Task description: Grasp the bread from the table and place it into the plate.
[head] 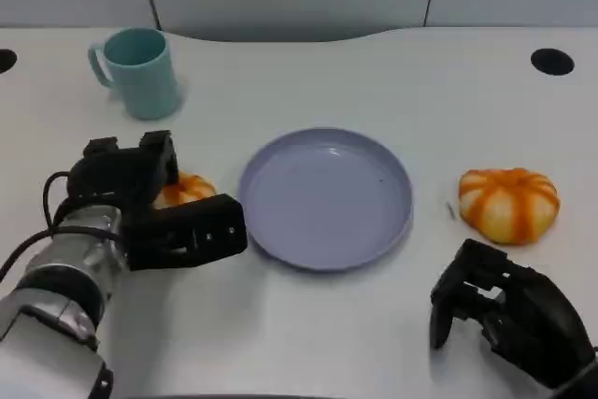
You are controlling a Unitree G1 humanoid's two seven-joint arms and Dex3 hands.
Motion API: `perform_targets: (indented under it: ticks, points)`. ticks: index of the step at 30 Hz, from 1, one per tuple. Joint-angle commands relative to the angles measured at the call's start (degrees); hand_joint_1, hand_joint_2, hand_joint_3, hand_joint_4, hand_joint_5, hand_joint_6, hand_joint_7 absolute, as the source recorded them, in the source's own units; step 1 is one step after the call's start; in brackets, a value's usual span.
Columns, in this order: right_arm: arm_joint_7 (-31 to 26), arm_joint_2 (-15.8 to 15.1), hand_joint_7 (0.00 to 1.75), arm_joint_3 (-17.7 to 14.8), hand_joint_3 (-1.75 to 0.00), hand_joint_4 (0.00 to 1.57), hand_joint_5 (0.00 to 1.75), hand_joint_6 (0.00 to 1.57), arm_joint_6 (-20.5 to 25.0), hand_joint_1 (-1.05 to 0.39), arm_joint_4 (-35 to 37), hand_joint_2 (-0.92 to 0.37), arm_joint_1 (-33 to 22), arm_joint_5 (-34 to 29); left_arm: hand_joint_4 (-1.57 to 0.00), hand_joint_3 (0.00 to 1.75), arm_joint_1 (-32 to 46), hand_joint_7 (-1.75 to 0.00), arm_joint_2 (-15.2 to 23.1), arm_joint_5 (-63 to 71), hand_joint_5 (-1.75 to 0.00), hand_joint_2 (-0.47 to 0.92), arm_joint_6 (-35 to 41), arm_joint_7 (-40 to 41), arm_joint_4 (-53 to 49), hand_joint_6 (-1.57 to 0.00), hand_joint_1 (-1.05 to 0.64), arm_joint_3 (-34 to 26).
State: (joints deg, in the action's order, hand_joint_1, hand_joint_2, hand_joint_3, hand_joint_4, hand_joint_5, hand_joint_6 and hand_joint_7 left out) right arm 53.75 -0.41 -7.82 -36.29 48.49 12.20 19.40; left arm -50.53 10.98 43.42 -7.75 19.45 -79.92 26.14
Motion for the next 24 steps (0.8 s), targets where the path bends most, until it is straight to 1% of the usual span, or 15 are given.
perform_targets:
  ticks: [1,2,3,4,5,6,7,8,9,10,15,18,20,21,24]
  points:
    - [0.1,-0.8,1.4,-0.2,-0.26,0.61,1.7,0.55,-0.2,-0.75,0.2,-0.92,0.4,0.1,-0.11,0.08,-0.1,-1.74,-0.3,1.5,-1.75,0.82,-0.6,2.7,-0.3,0.0,-1.05,1.7]
    - [0.2,-0.8,1.4,-0.2,-0.26,0.62,1.7,0.55,-0.1,-0.75,0.2,-0.92,0.5,0.2,-0.24,0.45,-0.1,-1.75,-0.4,1.7,-1.75,0.68,-0.8,3.3,-0.3,0.0,-1.05,2.0]
    - [0.0,-0.8,1.4,-0.2,-0.26,0.62,1.7,0.55,-0.4,-0.75,0.1,-0.92,0.4,0.0,-0.27,0.85,-0.2,-1.75,-0.5,2.4,-1.75,0.48,-0.5,3.9,-0.4,0.0,-1.05,2.6]
    - [-0.1,-0.9,1.4,-0.1,-0.27,0.63,1.71,0.55,-0.5,-0.76,0.0,-0.92,0.4,-0.2,-0.42,1.14,-0.3,-1.75,-0.7,3.2,-1.75,0.38,0.1,4.4,-0.5,-0.17,-1.05,3.4]
    - [-0.2,-1.0,1.41,-0.1,-0.27,0.62,1.71,0.54,-0.6,-0.75,0.0,-0.92,0.4,-0.3,-0.69,1.34,-0.5,-1.75,-0.8,3.8,-1.75,0.34,0.5,4.6,-0.5,-0.53,-1.05,4.0]
    - [-0.2,-0.8,1.41,-0.2,-0.27,0.62,1.71,0.54,-0.2,-0.75,0.0,-0.92,0.5,0.0,-0.78,1.4,-0.6,-1.75,-0.9,4.0,-1.75,0.33,0.8,4.4,-0.6,-0.65,-1.05,4.3]
    - [-0.1,-0.7,1.4,-0.4,-0.26,0.62,1.71,0.55,0.1,-0.74,0.1,-0.92,0.5,0.3,-1.02,1.39,-0.7,-1.64,-1.0,4.0,-1.72,0.29,1.0,4.2,-0.6,-0.89,-1.05,4.4]
    - [-0.1,-0.6,1.4,-0.4,-0.25,0.62,1.7,0.55,0.3,-0.74,-0.1,-0.92,0.4,0.5,-1.15,1.39,-0.7,-1.56,-1.2,3.7,-1.7,0.27,1.0,3.8,-0.6,-1.04,-1.05,4.0]
    - [-0.2,-0.7,1.4,-0.3,-0.25,0.63,1.7,0.55,-0.1,-0.73,-0.2,-0.92,0.3,0.2,-1.21,1.36,-0.7,-1.46,-1.2,3.4,-1.64,0.23,0.9,3.4,-0.6,-1.12,-1.05,3.7]
    - [-0.4,-0.8,1.4,-0.1,-0.27,0.62,1.71,0.54,-0.7,-0.74,-0.3,-0.92,0.3,-0.2,-1.24,1.36,-0.7,-1.44,-1.2,3.2,-1.62,0.22,0.8,3.2,-0.5,-1.16,-1.05,3.5]
    - [-0.6,-0.9,1.42,-0.2,-0.3,0.61,1.72,0.53,-2.0,-0.76,0.5,-0.92,0.7,-0.5,-1.05,1.37,-0.3,-1.46,-0.9,3.0,-1.67,0.17,-0.2,4.3,-0.5,-1.07,-1.05,3.0]
    - [0.1,-1.0,1.42,-0.3,-0.28,0.6,1.71,0.53,-1.7,-0.75,0.6,-0.92,0.7,0.0,-1.07,1.36,-0.3,-1.48,-0.7,3.0,-1.71,0.17,-0.3,4.5,-0.5,-1.08,-1.05,2.8]
    - [0.4,-0.9,1.42,-0.4,-0.29,0.6,1.7,0.52,-1.6,-0.74,0.5,-0.92,0.7,0.2,-1.17,1.31,-0.4,-1.56,-0.5,3.1,-1.74,0.22,-0.2,4.2,-0.5,-1.11,-1.05,2.9]
    - [0.5,-0.9,1.41,-0.4,-0.29,0.6,1.7,0.52,-1.6,-0.74,0.5,-0.92,0.7,0.3,-1.09,1.29,-0.4,-1.56,-0.4,3.1,-1.74,0.24,-0.2,3.9,-0.5,-1.05,-1.05,2.9]
    - [1.3,-0.7,1.4,-0.7,-0.26,0.61,1.71,0.53,-0.2,-0.73,0.4,-0.92,0.8,1.3,-1.01,1.29,-0.5,-1.55,-0.1,3.1,-1.75,0.25,-0.4,4.4,-0.5,-0.99,-1.05,2.8]
